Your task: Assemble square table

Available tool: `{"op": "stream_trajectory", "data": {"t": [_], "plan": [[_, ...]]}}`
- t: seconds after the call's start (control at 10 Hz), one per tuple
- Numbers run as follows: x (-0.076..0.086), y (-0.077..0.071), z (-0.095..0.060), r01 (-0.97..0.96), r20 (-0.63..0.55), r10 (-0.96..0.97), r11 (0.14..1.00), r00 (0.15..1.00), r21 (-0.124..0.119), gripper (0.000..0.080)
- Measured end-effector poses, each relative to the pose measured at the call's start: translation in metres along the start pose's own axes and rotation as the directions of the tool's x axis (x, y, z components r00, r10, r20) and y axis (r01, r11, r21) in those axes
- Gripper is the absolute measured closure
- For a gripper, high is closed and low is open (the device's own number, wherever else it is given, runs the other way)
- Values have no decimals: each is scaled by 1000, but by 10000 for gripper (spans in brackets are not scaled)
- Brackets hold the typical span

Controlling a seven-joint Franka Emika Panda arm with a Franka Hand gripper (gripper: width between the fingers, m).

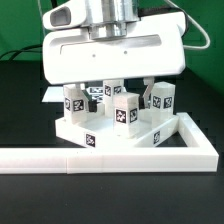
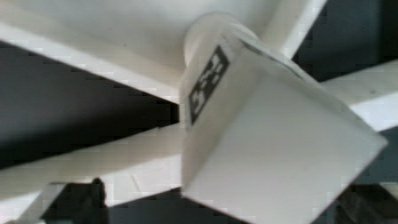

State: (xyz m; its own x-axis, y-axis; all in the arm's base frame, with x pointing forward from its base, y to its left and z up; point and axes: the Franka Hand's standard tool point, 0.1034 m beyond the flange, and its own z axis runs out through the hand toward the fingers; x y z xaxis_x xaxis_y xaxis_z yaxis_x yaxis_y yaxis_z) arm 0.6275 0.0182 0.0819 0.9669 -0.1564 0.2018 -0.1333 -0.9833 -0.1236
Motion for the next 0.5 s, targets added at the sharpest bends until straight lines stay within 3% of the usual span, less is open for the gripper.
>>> {"op": "stream_trajectory", "data": {"t": [0.4, 0.5], "plan": [[0, 1, 0, 236, 0, -236, 972, 972, -2, 150], [-2, -6, 1, 304, 3, -304, 953, 953, -8, 150]]}}
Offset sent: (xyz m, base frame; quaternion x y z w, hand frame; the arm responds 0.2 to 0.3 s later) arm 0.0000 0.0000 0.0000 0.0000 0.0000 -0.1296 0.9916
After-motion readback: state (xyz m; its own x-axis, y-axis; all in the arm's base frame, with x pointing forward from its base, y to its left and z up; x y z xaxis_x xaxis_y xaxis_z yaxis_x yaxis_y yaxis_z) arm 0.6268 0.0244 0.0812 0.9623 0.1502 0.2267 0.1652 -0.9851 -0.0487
